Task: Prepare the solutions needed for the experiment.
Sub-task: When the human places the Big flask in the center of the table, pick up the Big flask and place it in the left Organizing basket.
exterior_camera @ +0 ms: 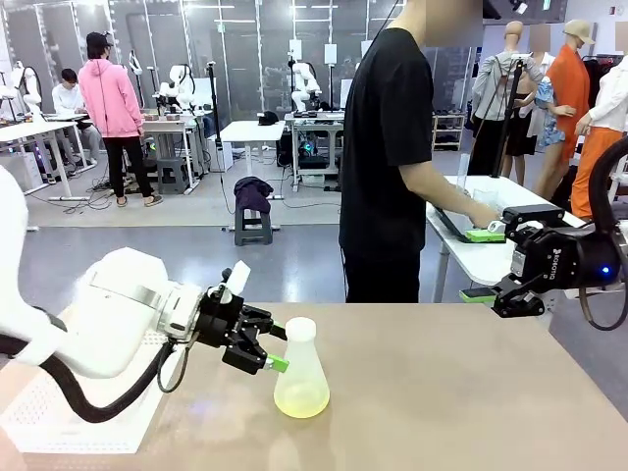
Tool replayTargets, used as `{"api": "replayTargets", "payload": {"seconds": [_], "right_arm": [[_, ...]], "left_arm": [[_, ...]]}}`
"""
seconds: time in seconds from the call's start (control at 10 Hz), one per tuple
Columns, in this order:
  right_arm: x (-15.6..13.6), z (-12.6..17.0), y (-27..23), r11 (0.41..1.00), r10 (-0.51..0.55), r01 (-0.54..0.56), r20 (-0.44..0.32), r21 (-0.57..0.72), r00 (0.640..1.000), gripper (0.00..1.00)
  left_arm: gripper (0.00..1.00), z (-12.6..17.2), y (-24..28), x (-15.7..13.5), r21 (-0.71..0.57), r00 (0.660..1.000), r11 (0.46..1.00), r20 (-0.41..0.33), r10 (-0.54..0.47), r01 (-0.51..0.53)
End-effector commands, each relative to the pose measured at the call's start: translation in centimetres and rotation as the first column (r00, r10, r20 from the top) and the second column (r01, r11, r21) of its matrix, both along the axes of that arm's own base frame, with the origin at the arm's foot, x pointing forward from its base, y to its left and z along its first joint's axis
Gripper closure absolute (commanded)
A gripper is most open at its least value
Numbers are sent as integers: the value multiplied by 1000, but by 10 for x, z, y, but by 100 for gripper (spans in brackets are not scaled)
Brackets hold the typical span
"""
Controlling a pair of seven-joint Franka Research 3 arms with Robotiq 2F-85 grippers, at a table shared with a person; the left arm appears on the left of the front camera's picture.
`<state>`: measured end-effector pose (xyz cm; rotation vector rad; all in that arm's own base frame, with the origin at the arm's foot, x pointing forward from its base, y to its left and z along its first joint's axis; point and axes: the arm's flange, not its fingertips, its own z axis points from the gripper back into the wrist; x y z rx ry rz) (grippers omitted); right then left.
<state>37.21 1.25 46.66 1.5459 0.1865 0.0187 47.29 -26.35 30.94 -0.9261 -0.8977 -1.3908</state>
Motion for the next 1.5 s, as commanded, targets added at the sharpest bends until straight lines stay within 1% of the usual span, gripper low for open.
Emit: {"api": "replayTargets", "payload": {"seconds": [0.0,0.2,0.4,0.6,0.7,0.8,0.9,1.0,1.2,1.3,1.4], "right_arm": [[0,-1,0,1000,3,-3,12,9,1000,17],[0,-1,0,1000,3,-3,12,9,1000,17],[0,-1,0,1000,3,-3,12,9,1000,17],[0,-1,0,1000,3,-3,12,9,1000,17],[0,-1,0,1000,3,-3,12,9,1000,17],[0,-1,0,1000,3,-3,12,9,1000,17],[0,-1,0,1000,3,-3,12,9,1000,17],[0,-1,0,1000,3,-3,12,9,1000,17],[0,-1,0,1000,3,-3,12,9,1000,17],[0,-1,0,1000,3,-3,12,9,1000,17],[0,-1,0,1000,3,-3,12,9,1000,17]], "left_arm": [[0,-11,-15,11,-33,1000,999,2,3,-3],[0,-21,-27,14,-64,1000,998,-5,-8,8],[0,-27,-35,19,-112,1000,994,12,-8,9],[0,-35,-43,23,-155,1000,988,-6,-9,8],[0,-40,-44,23,-161,1000,987,-8,-14,12],[0,-43,-45,21,-182,999,983,-30,-18,12],[0,-45,-46,21,-207,999,978,-37,-31,23],[0,-45,-46,20,-255,998,966,-39,-46,34],[0,-46,-44,16,-284,997,957,-30,-77,65],[13,-47,-42,15,-298,996,951,-7,-91,85],[20,-48,-41,14,-304,995,949,-17,-97,87]]}}
